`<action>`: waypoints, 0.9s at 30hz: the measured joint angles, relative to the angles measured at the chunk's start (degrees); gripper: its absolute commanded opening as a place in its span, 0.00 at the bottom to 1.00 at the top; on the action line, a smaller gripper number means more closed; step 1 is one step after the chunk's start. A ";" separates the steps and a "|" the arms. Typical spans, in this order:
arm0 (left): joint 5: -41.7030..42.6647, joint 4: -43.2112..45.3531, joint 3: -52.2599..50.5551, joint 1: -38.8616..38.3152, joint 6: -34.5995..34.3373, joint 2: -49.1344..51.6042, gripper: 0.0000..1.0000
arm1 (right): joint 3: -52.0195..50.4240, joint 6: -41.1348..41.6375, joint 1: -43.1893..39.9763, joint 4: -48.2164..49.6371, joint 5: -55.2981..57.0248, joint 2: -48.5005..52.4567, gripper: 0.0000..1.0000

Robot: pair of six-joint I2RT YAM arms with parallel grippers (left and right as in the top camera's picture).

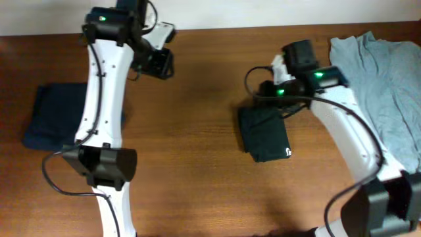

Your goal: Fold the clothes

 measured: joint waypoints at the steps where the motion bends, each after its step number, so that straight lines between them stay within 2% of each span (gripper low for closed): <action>1: 0.96 0.59 -0.07 -1.14 1.55 0.00 0.44 | 0.00 0.15 -1.14 -0.39 -0.04 -0.07 0.04; 8: 4.57 5.90 -4.09 -9.92 11.47 -0.07 0.44 | -4.04 1.64 -4.81 -0.42 -0.22 6.58 0.04; 11: 4.57 7.32 -6.36 -10.78 12.72 -0.07 0.44 | -5.46 1.86 -4.26 4.48 -0.26 11.04 0.04; 17: 4.52 7.17 -8.09 -10.27 13.70 -0.07 0.44 | -5.84 6.19 -2.29 20.50 -0.66 20.00 0.04; 20: 4.52 6.58 -8.11 -10.27 13.88 -0.07 0.45 | -5.81 7.74 -1.62 24.35 -1.70 22.86 0.04; 24: 4.55 6.73 -8.46 -10.27 13.90 -0.07 0.45 | -5.81 7.21 -2.25 24.59 -6.03 22.91 0.04; 27: 4.55 7.23 -9.44 -10.27 13.88 -0.07 0.49 | -5.84 5.20 -3.93 18.25 -10.21 20.83 0.04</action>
